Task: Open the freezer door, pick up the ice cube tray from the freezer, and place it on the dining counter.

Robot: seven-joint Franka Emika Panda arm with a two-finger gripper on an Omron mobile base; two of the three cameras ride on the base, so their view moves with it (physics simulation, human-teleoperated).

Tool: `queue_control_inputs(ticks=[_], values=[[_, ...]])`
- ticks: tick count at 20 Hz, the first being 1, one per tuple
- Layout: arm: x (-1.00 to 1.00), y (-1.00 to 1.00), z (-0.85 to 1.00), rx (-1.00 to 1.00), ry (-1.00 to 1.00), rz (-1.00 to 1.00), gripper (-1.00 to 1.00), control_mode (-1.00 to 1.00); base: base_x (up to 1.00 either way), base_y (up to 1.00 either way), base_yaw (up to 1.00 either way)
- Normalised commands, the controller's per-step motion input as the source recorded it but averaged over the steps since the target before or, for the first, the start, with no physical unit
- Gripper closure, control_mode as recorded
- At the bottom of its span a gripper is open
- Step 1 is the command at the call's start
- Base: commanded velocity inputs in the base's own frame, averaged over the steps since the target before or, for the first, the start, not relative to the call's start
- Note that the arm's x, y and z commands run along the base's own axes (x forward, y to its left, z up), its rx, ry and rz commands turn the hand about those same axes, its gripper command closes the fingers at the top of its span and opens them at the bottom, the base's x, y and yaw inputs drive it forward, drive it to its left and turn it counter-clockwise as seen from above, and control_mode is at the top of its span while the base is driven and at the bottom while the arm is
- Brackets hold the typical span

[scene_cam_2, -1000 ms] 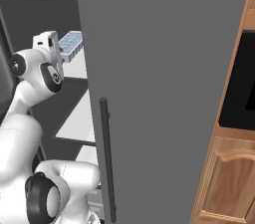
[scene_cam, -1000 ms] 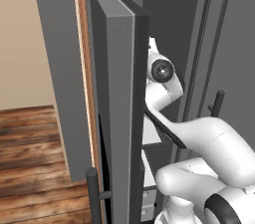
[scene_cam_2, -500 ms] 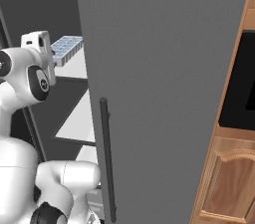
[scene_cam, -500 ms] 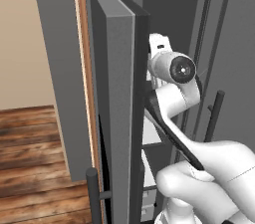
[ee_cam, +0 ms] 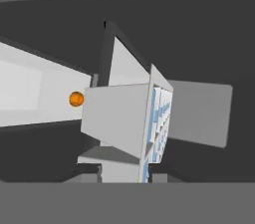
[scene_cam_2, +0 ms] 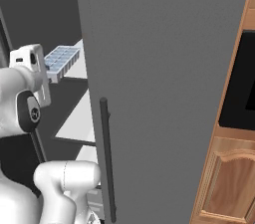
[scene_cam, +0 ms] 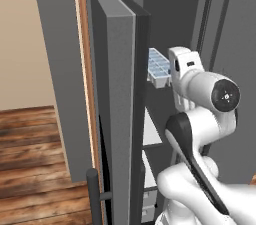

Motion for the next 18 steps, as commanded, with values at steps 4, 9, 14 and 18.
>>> queue_control_inputs(ticks=[4, 9, 14, 18], values=[[-1.00, -0.07, 0.01, -0.01, 0.00, 0.00, 1.00, -1.00, 0.00, 0.00, 0.00], [-0.84, -0.07, 0.16, 0.00, 0.01, 0.00, 1.00, -1.00, 0.00, 0.00, 0.00], [-0.59, -0.12, 0.27, 0.00, -0.02, 0.00, 1.00, -1.00, 0.00, 0.00, 0.00], [-0.43, -0.09, 0.22, 0.00, -0.05, 0.00, 1.00, -1.00, 0.00, 0.00, 0.00]])
